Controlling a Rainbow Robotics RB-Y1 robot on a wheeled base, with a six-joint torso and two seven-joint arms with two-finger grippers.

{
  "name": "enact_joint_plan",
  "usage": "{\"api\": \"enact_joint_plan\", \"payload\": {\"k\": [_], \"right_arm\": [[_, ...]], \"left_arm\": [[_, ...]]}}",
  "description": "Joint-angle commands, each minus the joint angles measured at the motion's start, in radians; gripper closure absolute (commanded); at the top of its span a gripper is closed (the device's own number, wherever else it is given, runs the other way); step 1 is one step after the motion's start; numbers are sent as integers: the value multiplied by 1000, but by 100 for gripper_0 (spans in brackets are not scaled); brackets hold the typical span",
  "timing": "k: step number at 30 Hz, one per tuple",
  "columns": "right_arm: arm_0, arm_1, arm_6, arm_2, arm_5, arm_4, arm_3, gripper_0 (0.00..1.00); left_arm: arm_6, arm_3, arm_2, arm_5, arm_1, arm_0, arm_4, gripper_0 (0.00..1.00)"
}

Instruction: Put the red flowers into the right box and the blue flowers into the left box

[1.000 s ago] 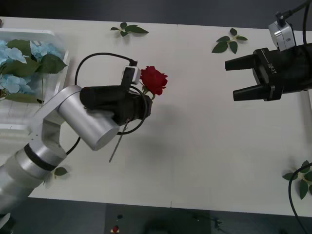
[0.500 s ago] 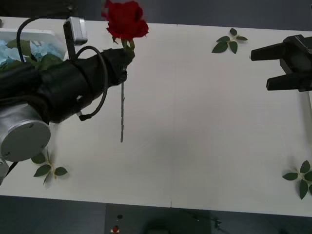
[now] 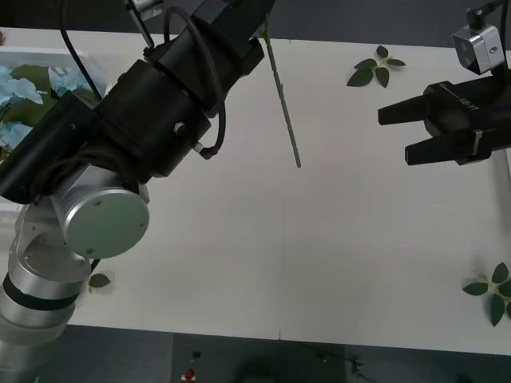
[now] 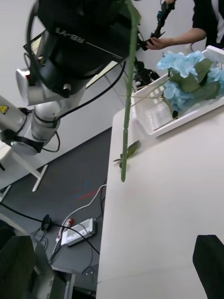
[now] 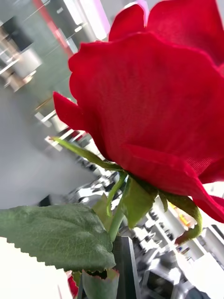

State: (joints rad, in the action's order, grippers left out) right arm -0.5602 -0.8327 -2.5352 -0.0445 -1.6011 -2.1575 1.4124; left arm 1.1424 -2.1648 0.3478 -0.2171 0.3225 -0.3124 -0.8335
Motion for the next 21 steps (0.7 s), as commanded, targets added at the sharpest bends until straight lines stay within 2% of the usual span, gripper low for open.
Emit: {"api": "enact_joint_plan", "payload": {"k": [1,9,21], "right_arm": [[59,-11,4,9,102,-10,131,0],[105,-16,21,-86,286,-10,257,0],[105,0,62,-230,460,-51,304,0]], "left_arm": [[7,-12,36,67,6,-16,-15,100],[-1,-1,53,73,-23,-34,-58,100],[13,152,114,73,-109,-131,-71,100]]}}
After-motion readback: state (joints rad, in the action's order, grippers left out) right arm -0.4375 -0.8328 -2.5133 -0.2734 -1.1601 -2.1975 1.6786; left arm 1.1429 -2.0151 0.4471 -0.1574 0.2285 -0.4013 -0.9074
